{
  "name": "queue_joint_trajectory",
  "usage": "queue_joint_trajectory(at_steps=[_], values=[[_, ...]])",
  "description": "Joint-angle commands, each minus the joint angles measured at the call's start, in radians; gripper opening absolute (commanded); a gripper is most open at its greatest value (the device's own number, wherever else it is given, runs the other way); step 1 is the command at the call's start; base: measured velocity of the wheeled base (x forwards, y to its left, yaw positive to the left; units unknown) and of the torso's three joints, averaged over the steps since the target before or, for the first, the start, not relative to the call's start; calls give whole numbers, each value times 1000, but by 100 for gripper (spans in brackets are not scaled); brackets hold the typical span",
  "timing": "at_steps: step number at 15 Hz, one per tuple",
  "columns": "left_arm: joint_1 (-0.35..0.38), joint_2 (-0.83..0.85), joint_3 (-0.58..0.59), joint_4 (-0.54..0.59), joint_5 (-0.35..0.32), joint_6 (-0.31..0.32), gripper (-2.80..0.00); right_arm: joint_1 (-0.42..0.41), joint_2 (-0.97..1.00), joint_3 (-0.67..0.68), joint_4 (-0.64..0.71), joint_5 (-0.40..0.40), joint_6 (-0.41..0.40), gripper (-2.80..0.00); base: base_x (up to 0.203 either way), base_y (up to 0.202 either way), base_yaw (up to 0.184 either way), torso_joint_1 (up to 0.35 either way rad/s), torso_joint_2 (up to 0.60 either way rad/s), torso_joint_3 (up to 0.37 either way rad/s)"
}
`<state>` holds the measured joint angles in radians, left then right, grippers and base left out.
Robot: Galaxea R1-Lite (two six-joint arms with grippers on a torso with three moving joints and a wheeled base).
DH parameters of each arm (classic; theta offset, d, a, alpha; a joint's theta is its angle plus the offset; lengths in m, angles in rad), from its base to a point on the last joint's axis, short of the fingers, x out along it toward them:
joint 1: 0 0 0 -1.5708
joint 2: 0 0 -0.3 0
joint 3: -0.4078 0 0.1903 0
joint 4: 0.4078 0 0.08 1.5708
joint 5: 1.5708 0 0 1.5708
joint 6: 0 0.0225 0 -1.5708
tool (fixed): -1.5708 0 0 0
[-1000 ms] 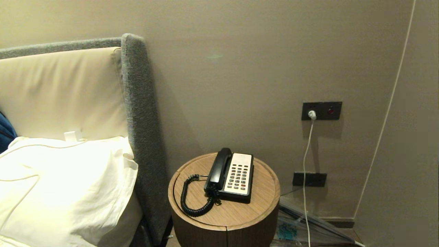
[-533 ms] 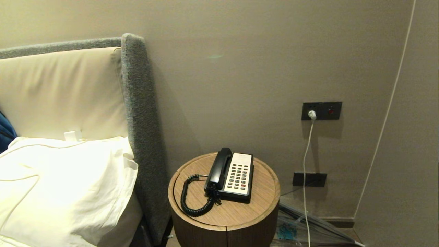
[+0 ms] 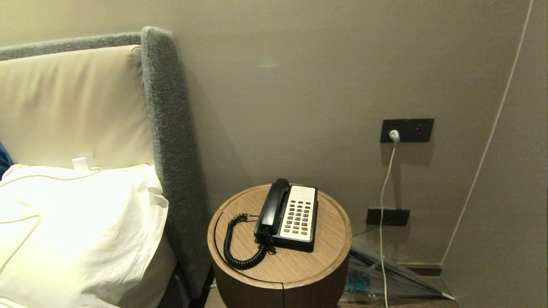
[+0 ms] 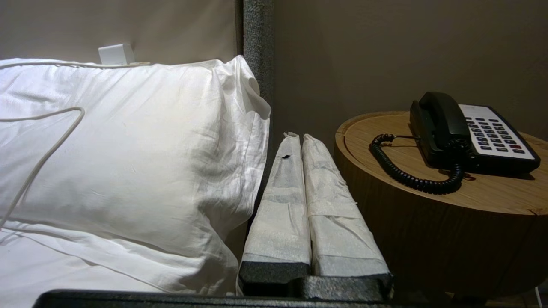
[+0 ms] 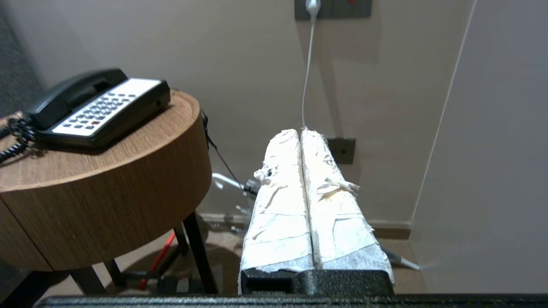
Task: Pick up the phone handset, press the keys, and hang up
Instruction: Pick up the desk phone handset
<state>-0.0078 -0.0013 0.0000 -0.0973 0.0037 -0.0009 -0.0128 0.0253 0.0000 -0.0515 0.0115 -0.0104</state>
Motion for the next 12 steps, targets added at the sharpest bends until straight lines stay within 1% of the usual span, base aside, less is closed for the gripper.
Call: queue_joint_trajectory(at_steps=[1, 12], values=[[0, 1, 40, -1, -1, 1, -280, 0, 1, 20, -1, 1, 0, -280, 0, 0, 0, 2, 1, -201], [0, 1, 40, -1, -1, -1, -280, 0, 1, 20, -1, 1, 0, -280, 0, 0, 0, 2, 5, -199]])
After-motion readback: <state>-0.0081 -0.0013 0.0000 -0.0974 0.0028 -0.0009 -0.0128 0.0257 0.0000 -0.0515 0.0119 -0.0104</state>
